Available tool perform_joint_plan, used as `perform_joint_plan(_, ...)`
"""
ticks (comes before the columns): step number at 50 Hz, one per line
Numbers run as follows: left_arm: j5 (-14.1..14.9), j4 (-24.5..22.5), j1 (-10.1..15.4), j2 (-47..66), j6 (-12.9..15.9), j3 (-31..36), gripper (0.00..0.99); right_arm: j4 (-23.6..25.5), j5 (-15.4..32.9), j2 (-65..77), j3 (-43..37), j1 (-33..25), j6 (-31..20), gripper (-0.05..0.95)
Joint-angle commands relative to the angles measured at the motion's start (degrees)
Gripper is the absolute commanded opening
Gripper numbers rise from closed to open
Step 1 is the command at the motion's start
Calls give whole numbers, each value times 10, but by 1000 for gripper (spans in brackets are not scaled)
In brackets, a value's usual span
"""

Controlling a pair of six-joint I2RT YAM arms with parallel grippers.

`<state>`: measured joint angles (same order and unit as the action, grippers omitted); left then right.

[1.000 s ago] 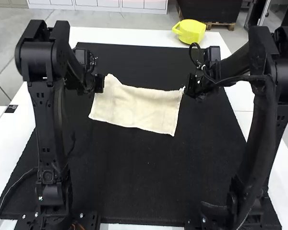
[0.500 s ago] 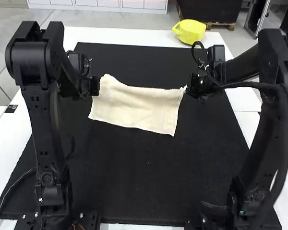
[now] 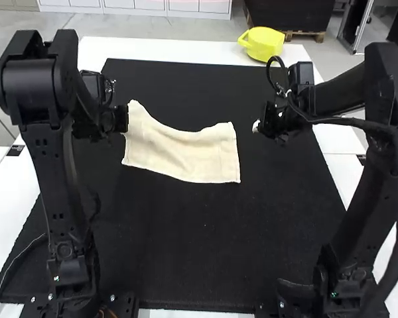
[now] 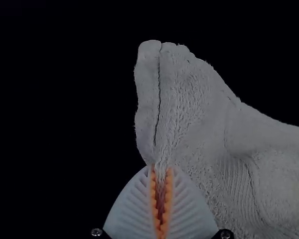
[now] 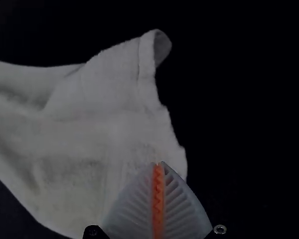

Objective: Fold the towel.

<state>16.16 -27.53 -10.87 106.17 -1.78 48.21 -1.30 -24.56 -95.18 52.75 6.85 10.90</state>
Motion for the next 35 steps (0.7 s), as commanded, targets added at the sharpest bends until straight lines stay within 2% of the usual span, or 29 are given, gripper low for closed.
perform_joint_plan(1, 9, -7, 0, -12, -1, -10, 26, -1, -24, 24, -5, 5, 8, -26)
perform_joint_plan(8, 8, -36, 1, -11, -3, -22, 26, -14, -29, 24, -12, 7, 13, -15)
perform_joint_plan(9, 8, -36, 1, -12, -3, -23, 26, -20, -29, 22, -12, 7, 14, 15)
perform_joint_plan(11, 8, -36, 2, -12, -3, -23, 26, -40, -29, 21, -17, 7, 16, 177)
perform_joint_plan(16, 8, -36, 2, -12, -3, -24, 26, -77, -8, 14, -21, 12, 20, 500)
perform_joint_plan(22, 8, -36, 0, -12, -2, -24, 26, -100, -4, -12, -15, 20, 20, 756)
perform_joint_plan(26, 8, -36, 0, -12, -2, -24, 26, -105, -4, -34, -6, 27, 20, 836)
perform_joint_plan(35, 8, -42, 2, -12, -4, -24, 26, -121, -1, -83, 18, 45, 18, 898)
